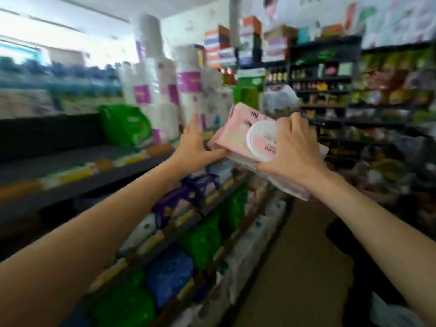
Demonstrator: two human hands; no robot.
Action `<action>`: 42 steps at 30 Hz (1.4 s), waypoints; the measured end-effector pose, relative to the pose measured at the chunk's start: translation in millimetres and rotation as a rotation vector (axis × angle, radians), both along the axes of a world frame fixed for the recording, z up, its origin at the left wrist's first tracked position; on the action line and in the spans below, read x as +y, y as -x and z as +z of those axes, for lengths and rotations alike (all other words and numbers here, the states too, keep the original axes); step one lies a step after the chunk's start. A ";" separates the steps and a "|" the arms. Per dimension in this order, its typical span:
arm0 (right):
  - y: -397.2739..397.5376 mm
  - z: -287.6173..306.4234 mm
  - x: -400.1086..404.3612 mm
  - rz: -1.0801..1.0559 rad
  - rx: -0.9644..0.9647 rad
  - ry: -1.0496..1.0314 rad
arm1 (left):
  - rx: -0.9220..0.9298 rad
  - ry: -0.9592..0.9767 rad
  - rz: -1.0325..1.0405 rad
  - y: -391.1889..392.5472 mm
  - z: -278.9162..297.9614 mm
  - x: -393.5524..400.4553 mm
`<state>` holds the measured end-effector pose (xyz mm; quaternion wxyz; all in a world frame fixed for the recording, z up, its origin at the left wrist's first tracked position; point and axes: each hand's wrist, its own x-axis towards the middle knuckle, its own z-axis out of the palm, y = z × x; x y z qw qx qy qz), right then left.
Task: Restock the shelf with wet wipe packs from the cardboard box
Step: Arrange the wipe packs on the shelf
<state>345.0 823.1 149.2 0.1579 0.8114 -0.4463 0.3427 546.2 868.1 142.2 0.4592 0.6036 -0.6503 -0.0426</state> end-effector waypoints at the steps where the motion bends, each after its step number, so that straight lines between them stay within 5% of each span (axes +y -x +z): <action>1: -33.4 18.8 9.2 0.055 -0.073 0.067 | 0.200 -0.047 -0.039 -21.8 9.9 17.9; 4: -128.8 61.9 41.6 0.243 -0.314 0.233 | 0.559 -0.091 -0.085 -60.6 36.7 59.2; 7: -207.8 85.9 83.2 0.452 -0.493 0.319 | 0.693 0.138 -0.061 -92.3 69.8 95.8; 10: -251.7 103.9 111.1 0.748 -0.408 0.253 | 0.677 0.326 0.072 -134.8 90.3 140.2; 13: -274.5 120.1 114.4 1.122 -0.303 -0.048 | 0.556 0.411 0.276 -183.9 102.2 179.4; 16: -299.3 123.7 109.3 1.297 -0.394 -0.353 | 0.332 0.370 0.501 -206.4 120.4 204.1; 21: -341.5 110.1 81.5 1.412 -0.642 -1.028 | 0.056 0.033 0.657 -228.0 129.1 205.4; 26: -372.1 78.0 37.1 1.273 -0.255 -1.244 | 0.087 -0.296 0.697 -270.3 104.2 176.3; 29: -387.4 64.3 10.1 1.095 0.074 -1.166 | 0.087 -0.472 0.725 -291.9 83.3 155.4; 31: -401.2 60.3 -4.6 0.975 0.244 -0.902 | 0.001 -0.619 0.760 -301.2 79.7 142.9; 36: -421.7 72.6 -1.0 1.121 0.289 -0.357 | -0.083 -0.892 0.776 -307.4 97.7 141.8; 42: -453.5 78.4 25.9 1.172 0.742 -0.348 | -0.136 -1.056 0.836 -315.6 97.7 179.7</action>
